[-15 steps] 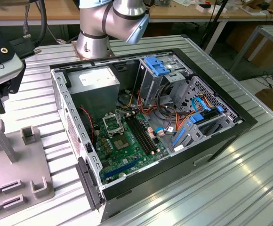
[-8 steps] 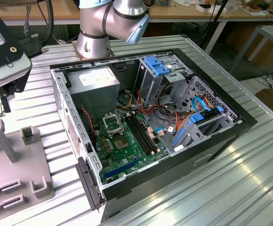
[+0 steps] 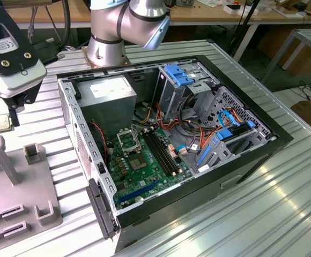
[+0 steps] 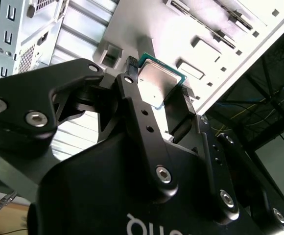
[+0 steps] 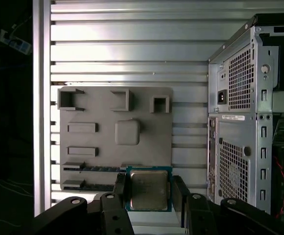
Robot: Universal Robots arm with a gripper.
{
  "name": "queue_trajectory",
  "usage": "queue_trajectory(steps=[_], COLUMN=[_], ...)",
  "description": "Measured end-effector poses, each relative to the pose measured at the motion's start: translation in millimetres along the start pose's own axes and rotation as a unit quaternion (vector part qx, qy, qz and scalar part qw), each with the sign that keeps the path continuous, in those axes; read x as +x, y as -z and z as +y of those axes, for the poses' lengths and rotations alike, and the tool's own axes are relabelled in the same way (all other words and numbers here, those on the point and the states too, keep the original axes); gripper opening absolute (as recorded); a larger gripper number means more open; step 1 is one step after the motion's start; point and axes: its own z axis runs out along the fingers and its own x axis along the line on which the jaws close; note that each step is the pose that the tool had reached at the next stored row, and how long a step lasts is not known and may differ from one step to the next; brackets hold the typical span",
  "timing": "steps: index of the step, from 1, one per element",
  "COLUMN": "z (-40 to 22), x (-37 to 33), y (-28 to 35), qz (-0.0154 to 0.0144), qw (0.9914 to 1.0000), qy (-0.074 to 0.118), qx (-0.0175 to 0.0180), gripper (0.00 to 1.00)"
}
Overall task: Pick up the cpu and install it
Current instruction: 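Pick up the cpu and move it towards the insertion slot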
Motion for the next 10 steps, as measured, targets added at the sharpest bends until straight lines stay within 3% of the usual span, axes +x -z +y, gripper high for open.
queue_trajectory(steps=[10], z=[-0.1], x=[-13.4], y=[0.9], qz=[0.0000], qw=[1.00000], qy=[0.000], qx=[0.0000], gripper=[0.47])
